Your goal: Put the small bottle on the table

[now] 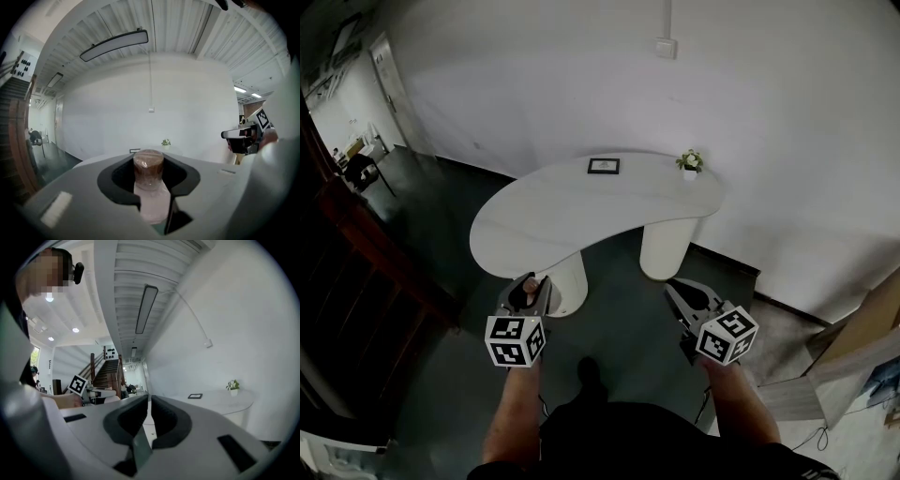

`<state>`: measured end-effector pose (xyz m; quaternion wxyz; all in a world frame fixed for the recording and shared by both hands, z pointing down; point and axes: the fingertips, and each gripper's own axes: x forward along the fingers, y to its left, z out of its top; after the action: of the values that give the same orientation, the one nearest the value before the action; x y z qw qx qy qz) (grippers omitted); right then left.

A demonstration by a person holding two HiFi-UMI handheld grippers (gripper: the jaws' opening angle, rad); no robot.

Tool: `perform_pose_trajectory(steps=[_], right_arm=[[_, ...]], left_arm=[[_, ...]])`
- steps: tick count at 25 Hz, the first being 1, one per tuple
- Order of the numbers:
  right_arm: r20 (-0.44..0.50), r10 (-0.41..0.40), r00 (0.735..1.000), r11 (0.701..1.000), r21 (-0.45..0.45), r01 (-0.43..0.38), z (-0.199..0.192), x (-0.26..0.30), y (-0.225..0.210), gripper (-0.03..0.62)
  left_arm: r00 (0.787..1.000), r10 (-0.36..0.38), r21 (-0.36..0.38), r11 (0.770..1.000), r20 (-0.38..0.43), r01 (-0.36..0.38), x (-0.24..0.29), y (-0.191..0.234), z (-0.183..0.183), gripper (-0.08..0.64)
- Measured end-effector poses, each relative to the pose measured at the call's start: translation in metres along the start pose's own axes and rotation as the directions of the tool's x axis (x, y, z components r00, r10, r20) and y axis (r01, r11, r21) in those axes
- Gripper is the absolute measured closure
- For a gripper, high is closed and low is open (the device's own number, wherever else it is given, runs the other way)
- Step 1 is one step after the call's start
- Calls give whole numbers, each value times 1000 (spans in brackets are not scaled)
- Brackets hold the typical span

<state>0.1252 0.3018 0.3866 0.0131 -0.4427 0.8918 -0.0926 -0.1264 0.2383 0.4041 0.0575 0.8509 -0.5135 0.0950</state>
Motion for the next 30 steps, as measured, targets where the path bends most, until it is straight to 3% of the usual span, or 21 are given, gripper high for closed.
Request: perform_pose_trajectory(steps=[9,16,30], right_arm=[[-80,-3,997,998,-62,-2,-6,73,-39,581],[-155,11,988,999,-42,-18,-20,168,-69,581],[-269,37,962,992,-104,-67,-17,295,-66,581]], left_arm=[[1000,-13,-3,1000,7,13,67,46,1,423],[999,-35,-6,999,-12,35,140,111,-1,423],[996,-92,-37,995,3,92,212,194,2,423]])
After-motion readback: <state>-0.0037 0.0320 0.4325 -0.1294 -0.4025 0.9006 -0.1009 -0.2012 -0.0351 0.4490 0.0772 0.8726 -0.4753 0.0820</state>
